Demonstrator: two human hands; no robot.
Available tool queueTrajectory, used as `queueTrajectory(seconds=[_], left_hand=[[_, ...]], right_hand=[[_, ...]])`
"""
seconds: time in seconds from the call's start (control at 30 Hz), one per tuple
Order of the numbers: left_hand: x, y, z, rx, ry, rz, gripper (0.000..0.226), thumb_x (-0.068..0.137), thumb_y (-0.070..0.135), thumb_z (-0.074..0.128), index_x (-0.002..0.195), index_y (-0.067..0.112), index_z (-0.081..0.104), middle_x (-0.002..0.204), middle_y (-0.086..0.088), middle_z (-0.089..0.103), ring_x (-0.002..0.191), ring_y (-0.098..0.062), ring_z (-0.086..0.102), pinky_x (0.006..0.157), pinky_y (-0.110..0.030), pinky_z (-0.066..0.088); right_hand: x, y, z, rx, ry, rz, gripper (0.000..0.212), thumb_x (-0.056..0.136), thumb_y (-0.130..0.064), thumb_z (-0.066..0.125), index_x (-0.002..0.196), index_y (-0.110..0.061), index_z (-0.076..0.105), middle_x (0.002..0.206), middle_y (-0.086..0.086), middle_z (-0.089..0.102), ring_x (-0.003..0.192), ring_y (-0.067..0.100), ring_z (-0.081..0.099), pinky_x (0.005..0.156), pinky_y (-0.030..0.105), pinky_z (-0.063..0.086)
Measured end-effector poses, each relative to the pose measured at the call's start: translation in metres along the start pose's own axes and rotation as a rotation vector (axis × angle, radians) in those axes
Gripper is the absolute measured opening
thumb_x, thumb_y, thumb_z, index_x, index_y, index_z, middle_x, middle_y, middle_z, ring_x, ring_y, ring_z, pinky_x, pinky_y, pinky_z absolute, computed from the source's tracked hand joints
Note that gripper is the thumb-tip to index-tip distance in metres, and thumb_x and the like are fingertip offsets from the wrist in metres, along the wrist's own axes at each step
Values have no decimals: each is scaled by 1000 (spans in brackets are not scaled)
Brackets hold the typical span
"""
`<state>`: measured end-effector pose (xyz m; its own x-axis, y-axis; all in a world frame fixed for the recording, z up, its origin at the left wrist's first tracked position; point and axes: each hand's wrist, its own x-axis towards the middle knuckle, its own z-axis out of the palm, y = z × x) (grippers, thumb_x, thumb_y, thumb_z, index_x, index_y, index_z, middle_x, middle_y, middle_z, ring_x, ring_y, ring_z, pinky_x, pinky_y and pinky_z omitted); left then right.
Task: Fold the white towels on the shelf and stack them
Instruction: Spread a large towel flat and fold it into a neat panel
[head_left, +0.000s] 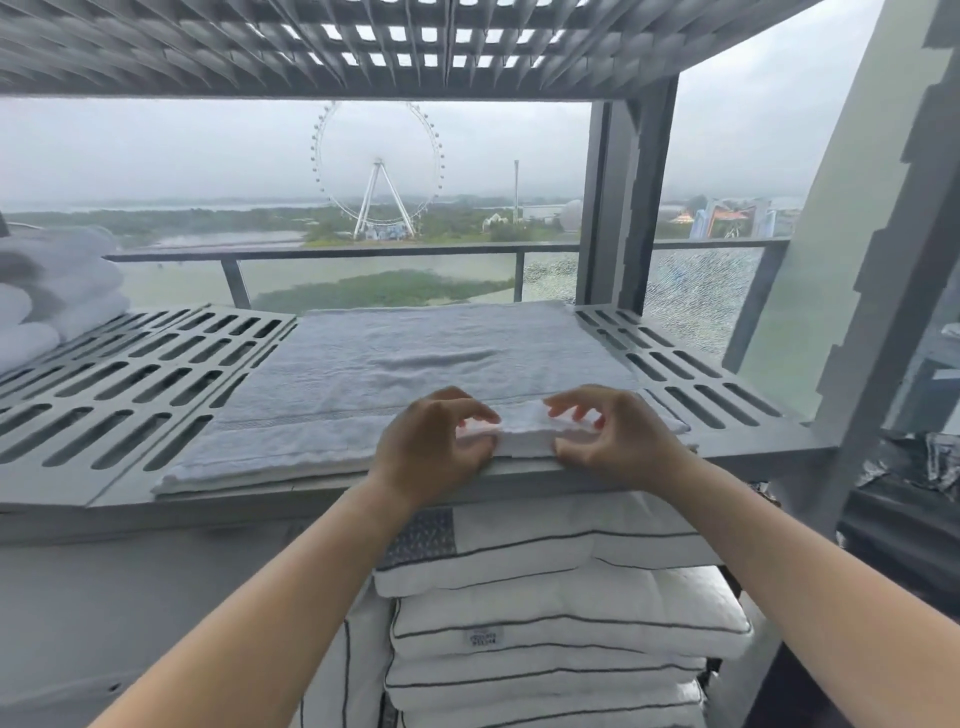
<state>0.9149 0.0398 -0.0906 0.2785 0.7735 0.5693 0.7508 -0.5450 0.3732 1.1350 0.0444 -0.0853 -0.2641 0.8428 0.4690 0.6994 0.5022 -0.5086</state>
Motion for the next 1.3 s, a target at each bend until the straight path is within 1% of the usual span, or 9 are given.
queueTrajectory(seconds=[0.1,0.23,0.33,0.53,0.7,0.87,1.03,1.13,1.3], left_hand=[[11,21,19,40,9,32,15,81,29,64,95,30,70,102,12,64,86,-10,60,69,-28,49],[10,19,24,-2,36,43,7,81,27,68,86,25,71,88,12,65,75,-7,59,65,-28,50],[8,19,24,-19,57,70,5,80,23,70,84,21,71,82,13,63,70,-7,60,62,-22,48],[7,20,26,-10,96,102,4,77,19,71,80,22,69,78,15,60,67,-2,56,60,-6,37],[4,23,28,7,150,187,9,75,13,71,79,17,64,80,9,59,70,-5,54,62,-19,45],[3,23,28,48,161,195,11,77,15,71,79,17,60,78,11,55,68,-3,49,60,-12,38],[6,20,27,18,90,145,13,79,28,70,90,25,65,90,12,61,79,-4,54,67,-17,41],[9,20,26,45,50,119,31,79,32,70,110,29,63,103,16,64,94,-5,56,78,-23,42],[15,25,24,154,20,140,32,80,31,68,111,30,64,108,10,62,102,-13,55,84,-33,41]], right_hand=[[2,5,-4,-50,5,-22,42,68,-20,73,109,-20,64,95,-10,63,82,6,54,65,4,35],[0,23,-13,-128,88,19,27,69,-16,67,96,-20,67,88,-11,59,78,10,53,65,15,34],[-4,33,-14,-133,185,37,10,69,-16,68,78,-21,66,79,-13,55,75,11,51,60,7,29],[-7,33,-7,-116,280,-31,21,66,-11,65,67,-27,52,68,-21,46,69,10,49,57,15,32],[-9,33,-5,-149,363,-97,22,64,-7,61,66,-24,48,68,-13,46,66,13,46,53,20,31],[-13,30,-4,-186,445,-117,24,61,-5,67,67,-22,51,62,-16,40,62,13,45,57,20,30],[-14,32,-7,-282,435,-146,21,63,-12,74,80,-19,64,83,-7,59,83,18,55,74,29,29],[-14,32,-9,-285,394,-165,20,65,-12,77,74,-17,60,81,-8,57,79,18,55,71,29,31],[-10,31,-11,-203,310,-141,32,67,-4,69,72,-25,46,65,-21,39,64,10,43,57,17,26]])
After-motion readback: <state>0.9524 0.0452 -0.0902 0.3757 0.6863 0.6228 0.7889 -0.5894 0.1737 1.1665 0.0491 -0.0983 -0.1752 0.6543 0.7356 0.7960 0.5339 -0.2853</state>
